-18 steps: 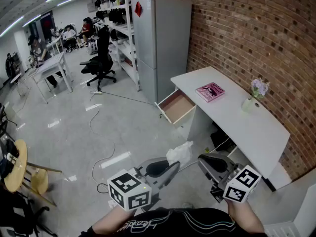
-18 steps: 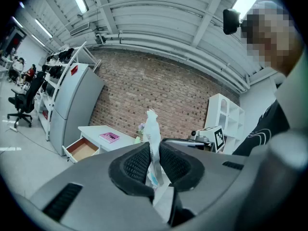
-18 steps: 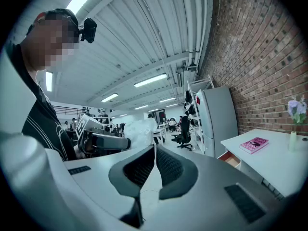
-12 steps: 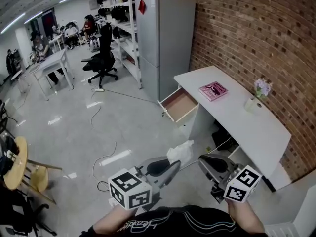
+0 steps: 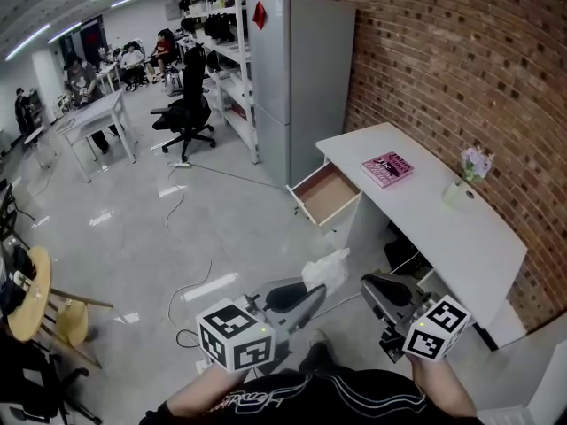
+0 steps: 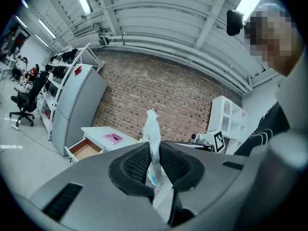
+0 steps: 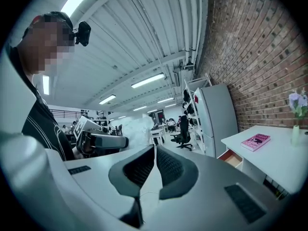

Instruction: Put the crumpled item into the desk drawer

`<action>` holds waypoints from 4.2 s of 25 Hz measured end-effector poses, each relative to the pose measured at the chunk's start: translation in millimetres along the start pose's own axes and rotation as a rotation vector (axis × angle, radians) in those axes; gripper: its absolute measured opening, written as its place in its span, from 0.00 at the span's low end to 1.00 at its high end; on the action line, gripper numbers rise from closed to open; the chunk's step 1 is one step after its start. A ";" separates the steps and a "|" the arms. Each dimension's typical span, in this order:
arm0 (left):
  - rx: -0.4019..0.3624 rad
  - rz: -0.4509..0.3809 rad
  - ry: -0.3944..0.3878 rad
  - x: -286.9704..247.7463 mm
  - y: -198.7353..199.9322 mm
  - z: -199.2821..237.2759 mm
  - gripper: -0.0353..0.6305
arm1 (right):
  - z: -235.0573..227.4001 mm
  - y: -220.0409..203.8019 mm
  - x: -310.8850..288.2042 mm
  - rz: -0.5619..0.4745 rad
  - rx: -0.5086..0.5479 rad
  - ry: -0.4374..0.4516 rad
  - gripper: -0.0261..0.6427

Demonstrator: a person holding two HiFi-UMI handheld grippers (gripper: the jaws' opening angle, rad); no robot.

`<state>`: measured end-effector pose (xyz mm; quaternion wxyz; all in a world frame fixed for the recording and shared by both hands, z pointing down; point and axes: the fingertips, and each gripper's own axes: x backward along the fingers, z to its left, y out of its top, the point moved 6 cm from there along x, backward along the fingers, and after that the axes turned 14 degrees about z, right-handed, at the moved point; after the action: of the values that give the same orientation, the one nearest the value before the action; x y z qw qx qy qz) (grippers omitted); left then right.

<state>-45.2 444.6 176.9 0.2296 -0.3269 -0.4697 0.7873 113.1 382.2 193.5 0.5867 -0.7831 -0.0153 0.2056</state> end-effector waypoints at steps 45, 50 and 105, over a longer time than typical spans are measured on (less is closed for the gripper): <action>0.272 0.228 0.056 -342.9 107.8 406.8 0.16 | -468.3 37.3 -214.5 0.104 -0.192 -0.107 0.11; 0.286 0.295 0.027 -383.3 110.6 469.7 0.16 | -508.1 32.3 -247.2 0.146 -0.231 -0.167 0.11; 0.660 0.775 0.230 -654.9 -155.7 796.8 0.32 | -633.2 -155.5 -430.1 0.447 -0.542 -0.133 0.11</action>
<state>-172.7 -392.4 786.1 0.0620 -0.4714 -0.0128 0.8797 -31.3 -261.4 611.8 0.2959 -0.8792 0.0644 0.3679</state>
